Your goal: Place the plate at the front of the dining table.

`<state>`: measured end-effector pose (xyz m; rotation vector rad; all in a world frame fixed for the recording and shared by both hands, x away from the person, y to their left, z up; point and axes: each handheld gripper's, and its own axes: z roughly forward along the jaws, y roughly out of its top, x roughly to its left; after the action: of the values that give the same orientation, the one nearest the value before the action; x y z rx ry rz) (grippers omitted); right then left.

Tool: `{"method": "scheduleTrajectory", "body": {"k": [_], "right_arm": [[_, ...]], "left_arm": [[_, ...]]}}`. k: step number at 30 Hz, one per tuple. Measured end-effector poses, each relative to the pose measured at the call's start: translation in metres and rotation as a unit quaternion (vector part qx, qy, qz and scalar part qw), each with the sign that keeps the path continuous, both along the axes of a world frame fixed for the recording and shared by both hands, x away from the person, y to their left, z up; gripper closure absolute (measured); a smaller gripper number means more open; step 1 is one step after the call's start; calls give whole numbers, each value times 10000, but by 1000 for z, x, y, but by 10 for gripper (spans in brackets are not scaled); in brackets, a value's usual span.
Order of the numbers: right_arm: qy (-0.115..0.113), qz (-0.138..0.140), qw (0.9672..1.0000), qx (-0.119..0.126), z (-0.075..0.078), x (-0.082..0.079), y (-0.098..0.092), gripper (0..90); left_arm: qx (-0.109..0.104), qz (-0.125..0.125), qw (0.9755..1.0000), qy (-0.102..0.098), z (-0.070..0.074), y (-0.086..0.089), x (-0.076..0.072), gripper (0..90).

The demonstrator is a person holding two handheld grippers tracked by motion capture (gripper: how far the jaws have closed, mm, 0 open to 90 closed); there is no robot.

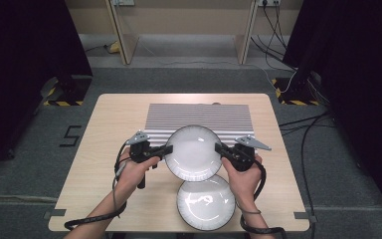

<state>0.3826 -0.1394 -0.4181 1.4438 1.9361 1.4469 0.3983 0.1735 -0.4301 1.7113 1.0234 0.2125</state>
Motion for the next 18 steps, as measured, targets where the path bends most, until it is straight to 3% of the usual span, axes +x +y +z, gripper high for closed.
{"method": "scheduleTrajectory", "body": {"k": [18], "right_arm": [[-68, -20, 10000, -31, 4, 8, 3, 810]], "left_arm": [[-5, 51, 10000, -38, 4, 2, 7, 832]]}}
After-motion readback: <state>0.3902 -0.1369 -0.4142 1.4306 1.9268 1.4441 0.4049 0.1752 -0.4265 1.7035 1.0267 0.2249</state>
